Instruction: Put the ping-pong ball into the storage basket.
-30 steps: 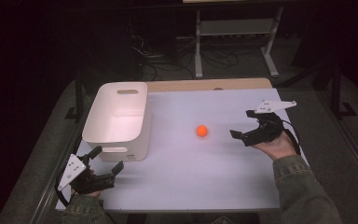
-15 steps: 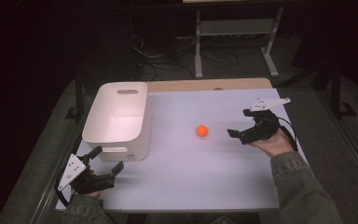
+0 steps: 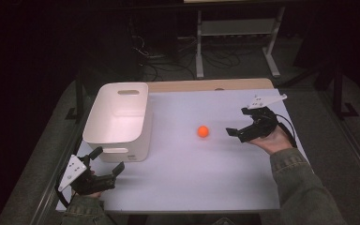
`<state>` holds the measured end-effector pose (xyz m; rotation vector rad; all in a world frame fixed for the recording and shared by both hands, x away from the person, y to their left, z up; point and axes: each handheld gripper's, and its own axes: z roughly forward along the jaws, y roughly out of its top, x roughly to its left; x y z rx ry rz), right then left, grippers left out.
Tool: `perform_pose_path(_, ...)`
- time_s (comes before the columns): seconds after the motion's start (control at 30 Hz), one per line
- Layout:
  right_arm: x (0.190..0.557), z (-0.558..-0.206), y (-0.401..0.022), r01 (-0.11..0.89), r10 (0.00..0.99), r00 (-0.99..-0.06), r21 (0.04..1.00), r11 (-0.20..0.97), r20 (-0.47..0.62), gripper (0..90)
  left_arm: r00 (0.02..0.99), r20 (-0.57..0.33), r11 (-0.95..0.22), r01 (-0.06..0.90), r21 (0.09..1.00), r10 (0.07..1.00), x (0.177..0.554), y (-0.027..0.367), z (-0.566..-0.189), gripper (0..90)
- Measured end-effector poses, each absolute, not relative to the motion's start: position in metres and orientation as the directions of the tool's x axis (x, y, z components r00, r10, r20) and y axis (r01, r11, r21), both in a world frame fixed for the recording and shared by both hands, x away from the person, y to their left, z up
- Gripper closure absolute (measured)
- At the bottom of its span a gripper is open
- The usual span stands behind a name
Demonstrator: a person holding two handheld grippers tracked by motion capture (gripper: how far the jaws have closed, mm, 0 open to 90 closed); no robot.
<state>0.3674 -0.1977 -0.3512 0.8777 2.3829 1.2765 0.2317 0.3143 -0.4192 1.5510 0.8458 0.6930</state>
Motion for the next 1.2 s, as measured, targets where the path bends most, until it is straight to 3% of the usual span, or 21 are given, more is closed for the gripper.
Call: perform_pose_path(1.2,0.398,-0.348,-0.169,0.378,0.59,-0.807,0.778,0.502,0.011,0.0,0.566,-0.03,-0.056,0.135,0.989,0.824,0.231,0.314,-0.419,1.8)
